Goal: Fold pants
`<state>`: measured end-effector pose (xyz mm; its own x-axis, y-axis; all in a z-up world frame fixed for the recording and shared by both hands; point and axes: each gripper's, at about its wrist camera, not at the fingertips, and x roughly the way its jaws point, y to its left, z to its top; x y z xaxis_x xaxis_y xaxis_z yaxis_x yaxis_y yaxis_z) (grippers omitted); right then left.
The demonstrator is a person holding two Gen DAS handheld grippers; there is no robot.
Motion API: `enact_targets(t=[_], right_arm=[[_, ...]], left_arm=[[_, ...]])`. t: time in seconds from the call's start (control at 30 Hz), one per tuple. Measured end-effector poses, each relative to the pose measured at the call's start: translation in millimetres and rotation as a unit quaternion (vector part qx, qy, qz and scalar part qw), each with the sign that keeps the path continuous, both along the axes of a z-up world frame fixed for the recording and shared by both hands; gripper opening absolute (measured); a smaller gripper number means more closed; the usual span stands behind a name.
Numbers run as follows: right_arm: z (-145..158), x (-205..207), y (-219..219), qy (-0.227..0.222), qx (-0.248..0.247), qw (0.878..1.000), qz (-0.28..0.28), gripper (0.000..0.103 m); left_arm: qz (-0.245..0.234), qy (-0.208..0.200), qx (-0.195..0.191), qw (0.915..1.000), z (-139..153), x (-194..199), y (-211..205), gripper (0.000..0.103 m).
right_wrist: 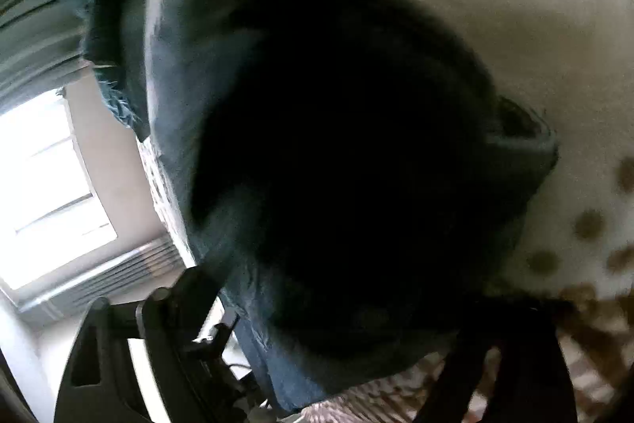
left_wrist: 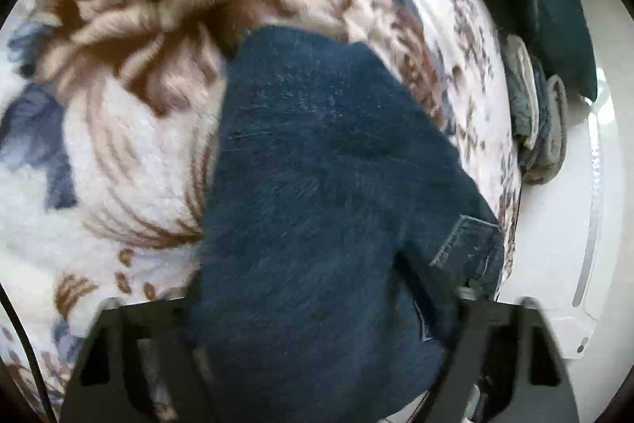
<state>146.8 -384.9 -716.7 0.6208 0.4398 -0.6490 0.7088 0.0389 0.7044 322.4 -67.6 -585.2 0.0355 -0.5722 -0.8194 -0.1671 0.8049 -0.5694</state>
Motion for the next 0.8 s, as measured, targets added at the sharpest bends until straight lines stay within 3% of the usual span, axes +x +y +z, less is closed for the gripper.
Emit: enact_targets(t=[0.03,0.07,0.2,0.27,0.37,0.47,0.63,0.8], right_arm=[[6,2,1,-0.007,-0.01,1.0,0.003,0.072],[8,3,1,-0.015,-0.018,1.0,0.011,0.072],[-19,10,1,0.007,0.001,1.0,0.017,0.072],[-15,15,2,0.013,-0.006,1.0,0.018,0.062],[8,17,9,0.015,-0.033,0.999,0.029,0.049],[38,25,15,0.007,-0.065,0.997,0.045,0.045],[98,52,28,-0.038,-0.118,0.99,0.071,0.043],[136,85,19,-0.078,-0.123,0.987,0.065,0.043]], left_arm=[[0.009,-0.001,-0.009,0.9999,1,-1,5,0.053],[0.013,0.0,-0.014,0.9998,2,-2,9,0.049],[0.001,-0.003,-0.008,1.0,-5,-5,8,0.044],[-0.003,-0.009,-0.007,0.9999,-2,-4,8,0.04],[-0.016,-0.022,-0.006,0.9996,12,-4,7,0.033],[-0.026,-0.044,-0.008,0.9987,32,-2,6,0.027],[-0.027,-0.081,-0.028,0.9959,72,13,15,0.025],[-0.024,-0.115,-0.048,0.9919,109,65,39,0.025]])
